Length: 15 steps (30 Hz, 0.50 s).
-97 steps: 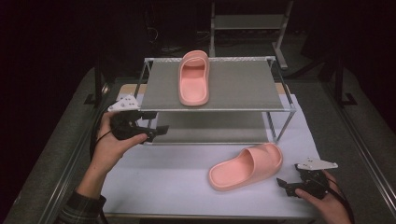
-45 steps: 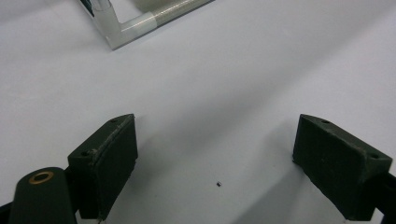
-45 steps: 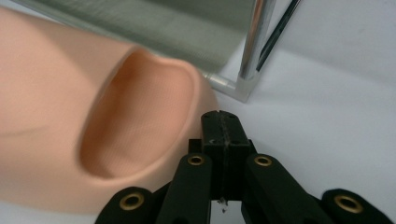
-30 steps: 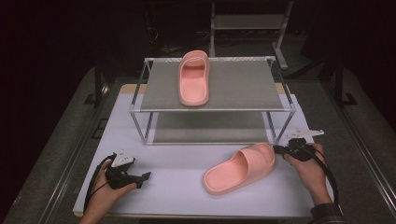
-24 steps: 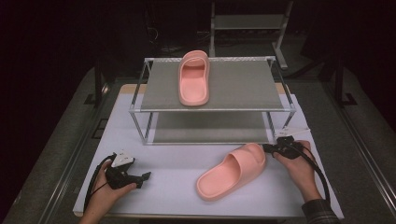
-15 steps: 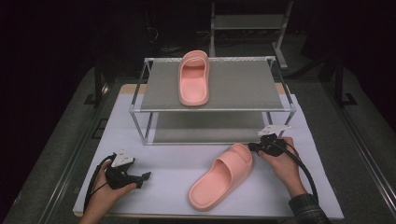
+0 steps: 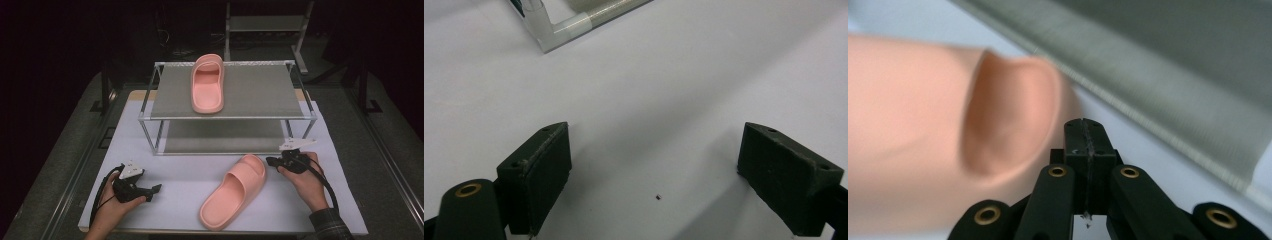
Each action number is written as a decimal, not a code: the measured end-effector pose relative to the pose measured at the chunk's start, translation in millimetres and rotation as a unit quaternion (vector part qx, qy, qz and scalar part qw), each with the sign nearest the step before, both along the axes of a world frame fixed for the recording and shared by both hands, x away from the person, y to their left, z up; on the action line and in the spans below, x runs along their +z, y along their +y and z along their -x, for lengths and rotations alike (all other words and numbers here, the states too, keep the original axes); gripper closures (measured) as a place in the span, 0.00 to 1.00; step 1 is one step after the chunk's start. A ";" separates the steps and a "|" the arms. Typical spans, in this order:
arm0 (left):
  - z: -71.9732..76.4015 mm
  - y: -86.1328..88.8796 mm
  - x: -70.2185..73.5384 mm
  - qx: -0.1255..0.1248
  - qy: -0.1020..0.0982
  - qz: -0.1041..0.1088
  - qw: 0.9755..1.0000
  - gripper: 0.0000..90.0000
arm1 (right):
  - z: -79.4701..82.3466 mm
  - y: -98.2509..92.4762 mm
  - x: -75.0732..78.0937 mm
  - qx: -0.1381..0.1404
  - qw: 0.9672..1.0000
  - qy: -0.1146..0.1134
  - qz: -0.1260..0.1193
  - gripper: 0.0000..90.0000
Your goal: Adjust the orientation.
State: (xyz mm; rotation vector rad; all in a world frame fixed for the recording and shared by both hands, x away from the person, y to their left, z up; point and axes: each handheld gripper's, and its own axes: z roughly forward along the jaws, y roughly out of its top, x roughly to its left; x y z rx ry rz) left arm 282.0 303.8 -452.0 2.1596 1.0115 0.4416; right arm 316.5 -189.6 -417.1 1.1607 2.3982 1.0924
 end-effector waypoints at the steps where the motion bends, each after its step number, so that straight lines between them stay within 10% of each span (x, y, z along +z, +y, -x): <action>1: 0.0 0.0 0.0 0.000 0.000 0.000 1.000 0.14 | 5.4 -2.1 -2.0 0.000 1.000 0.005 -0.004 1.00; 9: 0.1 -0.1 0.0 0.001 0.001 0.001 1.000 0.14 | 51.1 -2.7 -16.5 0.028 0.999 0.029 -0.015 1.00; 15: 0.1 -0.1 0.0 0.001 0.000 0.000 1.000 0.14 | 51.2 4.6 -17.6 0.039 0.999 0.030 -0.014 1.00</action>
